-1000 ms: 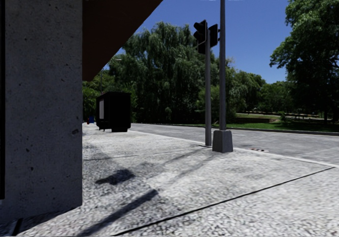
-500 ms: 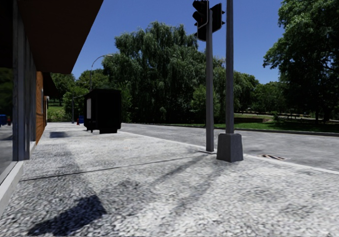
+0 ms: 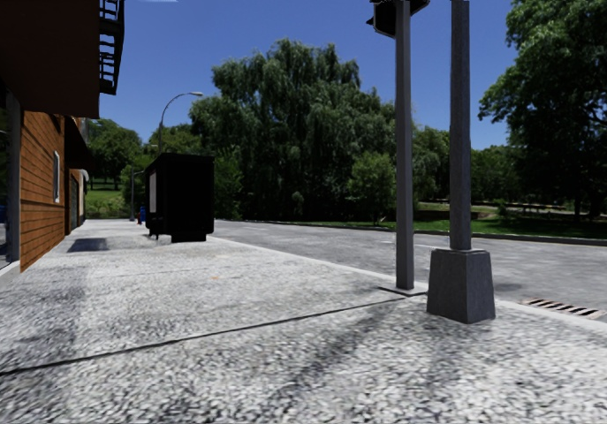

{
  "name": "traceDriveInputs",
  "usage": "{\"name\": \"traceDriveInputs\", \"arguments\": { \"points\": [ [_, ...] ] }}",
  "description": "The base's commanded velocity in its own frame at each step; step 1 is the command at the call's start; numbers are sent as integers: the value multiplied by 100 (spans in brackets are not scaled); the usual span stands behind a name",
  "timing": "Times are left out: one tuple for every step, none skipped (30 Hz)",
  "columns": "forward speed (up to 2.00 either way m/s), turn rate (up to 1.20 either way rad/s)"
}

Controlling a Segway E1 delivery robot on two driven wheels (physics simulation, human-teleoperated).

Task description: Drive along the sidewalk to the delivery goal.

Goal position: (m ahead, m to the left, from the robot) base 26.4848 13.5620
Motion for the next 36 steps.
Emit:
{"name": "traceDriveInputs", "arguments": {
  "points": [
    [200, 29],
    [200, 29],
    [200, 30],
    [200, 32],
    [200, 32],
    [200, 35],
    [200, 36],
    [200, 38],
    [200, 38],
    [200, 39],
    [200, 39],
    [200, 39],
    [200, 39],
    [200, 39],
    [200, 39],
    [200, 40],
    [200, 40],
    [200, 40],
    [200, 40],
    [200, 43],
    [200, 45],
    [200, 45],
    [200, 45],
    [200, 46],
    [200, 46],
    [200, 46],
    [200, 46],
    [200, 46],
    [200, 46],
    [200, 46],
    [200, 46],
    [200, 46],
    [200, 46],
    [200, 46],
    [200, 46],
    [200, 44]
  ]
}}
